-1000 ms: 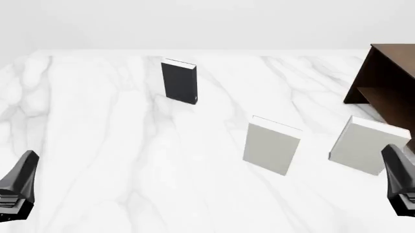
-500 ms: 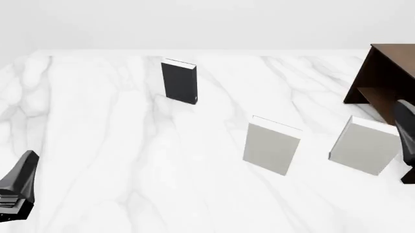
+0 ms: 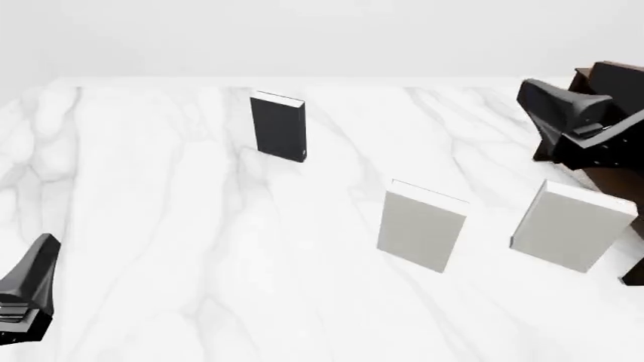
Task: Pick up the book on the left and place it on top of the shelf.
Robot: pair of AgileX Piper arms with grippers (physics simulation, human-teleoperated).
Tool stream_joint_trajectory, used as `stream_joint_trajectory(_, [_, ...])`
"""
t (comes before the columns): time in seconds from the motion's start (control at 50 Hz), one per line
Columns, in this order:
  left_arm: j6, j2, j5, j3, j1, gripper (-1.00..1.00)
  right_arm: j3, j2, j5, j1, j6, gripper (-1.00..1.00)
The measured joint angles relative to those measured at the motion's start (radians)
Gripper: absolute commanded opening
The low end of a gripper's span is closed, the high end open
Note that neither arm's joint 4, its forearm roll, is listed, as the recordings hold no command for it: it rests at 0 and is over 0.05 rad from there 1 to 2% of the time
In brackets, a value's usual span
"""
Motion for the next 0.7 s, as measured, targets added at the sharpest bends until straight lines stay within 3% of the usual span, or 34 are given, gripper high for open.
stream_joint_trajectory(0.28, [0.0, 0.0, 0.0, 0.0, 0.0, 1.0, -0.12, 0.254, -0.069, 0.052, -0.019, 1.0])
stream_joint_trajectory(0.7, [0.0, 0.0, 0.0, 0.0, 0.0, 1.0, -0.25, 0.514, -0.146, 0.107, -0.016, 1.0])
